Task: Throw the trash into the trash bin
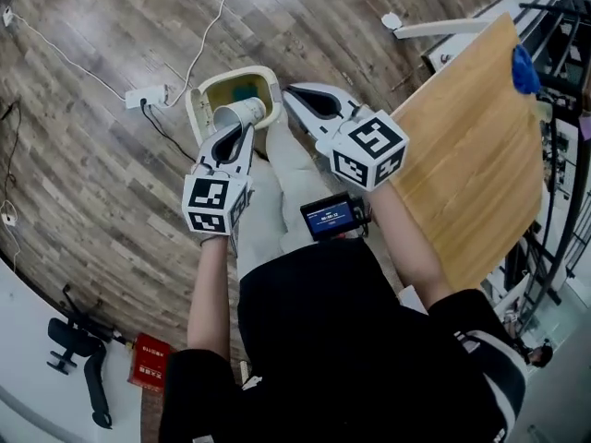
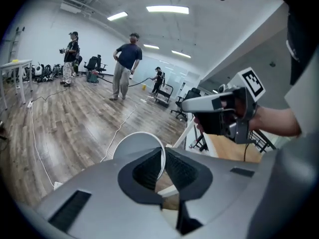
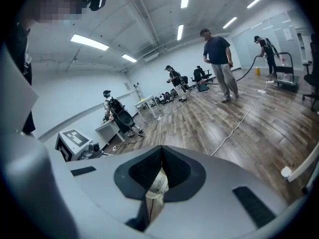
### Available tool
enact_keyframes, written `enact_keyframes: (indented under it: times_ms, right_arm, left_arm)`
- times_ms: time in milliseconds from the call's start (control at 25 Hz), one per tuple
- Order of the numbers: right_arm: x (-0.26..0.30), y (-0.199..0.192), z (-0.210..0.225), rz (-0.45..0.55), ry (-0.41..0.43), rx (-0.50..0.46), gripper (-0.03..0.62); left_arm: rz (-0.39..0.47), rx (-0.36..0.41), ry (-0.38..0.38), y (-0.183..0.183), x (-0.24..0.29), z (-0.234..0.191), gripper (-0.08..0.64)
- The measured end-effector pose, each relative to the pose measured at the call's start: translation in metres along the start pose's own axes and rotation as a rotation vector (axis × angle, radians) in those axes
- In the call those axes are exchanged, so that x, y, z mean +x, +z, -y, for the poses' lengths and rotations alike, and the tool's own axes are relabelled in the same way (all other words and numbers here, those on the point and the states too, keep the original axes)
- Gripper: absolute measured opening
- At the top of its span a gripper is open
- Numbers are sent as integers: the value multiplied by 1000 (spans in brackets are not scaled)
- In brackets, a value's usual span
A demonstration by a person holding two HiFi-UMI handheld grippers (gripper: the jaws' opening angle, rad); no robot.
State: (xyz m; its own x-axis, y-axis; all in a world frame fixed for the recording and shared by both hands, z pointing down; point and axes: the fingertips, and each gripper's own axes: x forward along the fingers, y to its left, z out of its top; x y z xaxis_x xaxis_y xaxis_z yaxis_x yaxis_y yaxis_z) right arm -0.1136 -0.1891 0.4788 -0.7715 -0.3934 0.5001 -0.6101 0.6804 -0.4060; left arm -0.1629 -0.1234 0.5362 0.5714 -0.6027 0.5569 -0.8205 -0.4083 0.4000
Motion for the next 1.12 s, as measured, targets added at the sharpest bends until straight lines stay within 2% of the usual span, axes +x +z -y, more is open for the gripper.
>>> enact_keyframes:
  times_ms: [120, 280, 520, 600, 680, 720, 1120]
  right_arm:
    - [32, -48, 27, -65, -18, 58, -2]
    - [84, -103, 62, -108, -7, 63, -2]
    - [116, -173, 74, -155, 27, 120, -2]
    - [115, -185, 74, -167, 27, 146, -2]
    - [116, -187, 75, -166, 29, 162, -2]
    - [116, -187, 76, -164, 31, 167, -2]
    - [118, -178, 95, -158, 10, 150, -2]
  left_arm:
    - [-120, 10, 21, -64, 50, -23, 28]
    - [-230, -21, 72, -138, 119, -66, 28]
    - [-311, 8, 152, -204, 165, -115, 28]
    - [-322, -16, 136, -216, 171, -122, 44]
    - [-336, -47, 109, -221, 174, -127, 163]
    - [-345, -56, 103, -222, 174, -129, 181]
    - [-380, -38, 54, -231, 180, -116, 179]
